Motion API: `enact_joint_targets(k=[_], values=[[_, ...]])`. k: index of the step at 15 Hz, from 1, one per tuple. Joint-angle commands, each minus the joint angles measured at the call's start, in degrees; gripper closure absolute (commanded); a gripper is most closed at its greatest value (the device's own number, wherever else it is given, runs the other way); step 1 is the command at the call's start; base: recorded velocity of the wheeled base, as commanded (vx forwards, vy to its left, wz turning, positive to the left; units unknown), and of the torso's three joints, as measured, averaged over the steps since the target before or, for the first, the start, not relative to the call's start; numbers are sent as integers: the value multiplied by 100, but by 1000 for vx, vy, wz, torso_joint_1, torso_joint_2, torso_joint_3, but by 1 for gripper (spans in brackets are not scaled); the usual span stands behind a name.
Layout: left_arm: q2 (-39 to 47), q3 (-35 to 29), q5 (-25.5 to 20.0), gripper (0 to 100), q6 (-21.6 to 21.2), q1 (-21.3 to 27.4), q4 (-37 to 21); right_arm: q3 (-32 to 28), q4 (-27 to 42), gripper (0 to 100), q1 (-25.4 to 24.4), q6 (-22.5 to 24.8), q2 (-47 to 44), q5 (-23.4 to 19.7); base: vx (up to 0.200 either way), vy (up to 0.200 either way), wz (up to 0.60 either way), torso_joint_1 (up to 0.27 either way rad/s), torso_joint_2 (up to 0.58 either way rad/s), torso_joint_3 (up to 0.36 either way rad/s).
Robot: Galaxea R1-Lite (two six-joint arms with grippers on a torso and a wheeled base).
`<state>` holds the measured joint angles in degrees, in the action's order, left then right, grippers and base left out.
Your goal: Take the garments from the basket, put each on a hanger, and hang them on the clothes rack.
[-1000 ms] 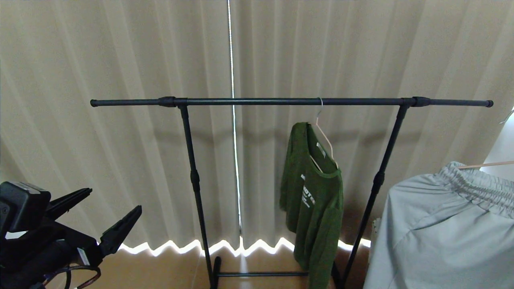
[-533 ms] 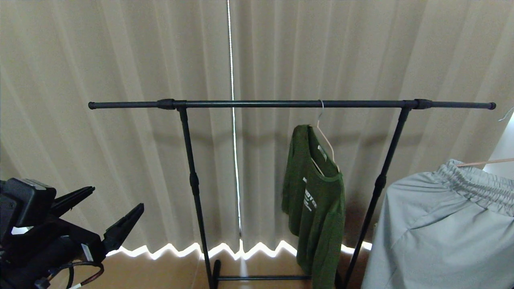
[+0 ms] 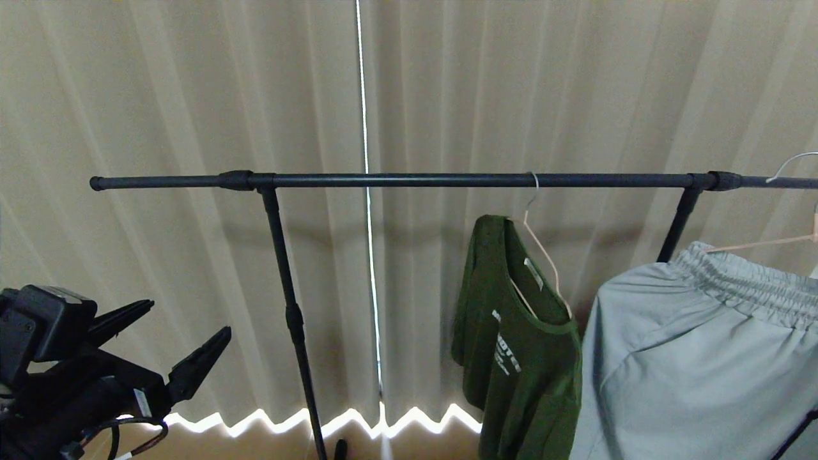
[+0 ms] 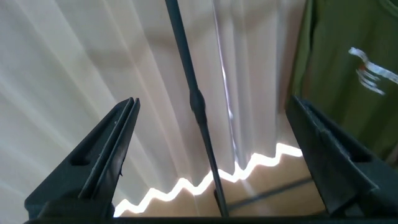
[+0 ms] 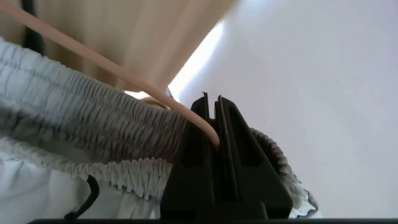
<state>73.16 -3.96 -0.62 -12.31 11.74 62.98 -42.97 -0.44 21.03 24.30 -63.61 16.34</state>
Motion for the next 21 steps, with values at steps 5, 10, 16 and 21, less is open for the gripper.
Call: enact_joint_targets(k=[5, 10, 16, 21], values=[[-152, 36, 1, 0, 1, 21, 13, -449, -18, 100, -758, -267, -969, 406, 80, 0, 0, 1, 1, 1], [-416, 36, -8, 0, -17, 13, 4, -510, -1169, 100, -1532, -303, -2164, 1592, 0, 0, 0, 0, 0, 0], [-425, 36, -8, 0, -52, 4, 4, -502, -1740, 100, -2068, -303, -2753, 2198, 0, 0, 0, 0, 0, 0], [-416, 45, -8, 0, -61, 13, 4, -326, -1749, 100, -2454, -329, -2665, 2190, 0, 0, 0, 0, 0, 0]])
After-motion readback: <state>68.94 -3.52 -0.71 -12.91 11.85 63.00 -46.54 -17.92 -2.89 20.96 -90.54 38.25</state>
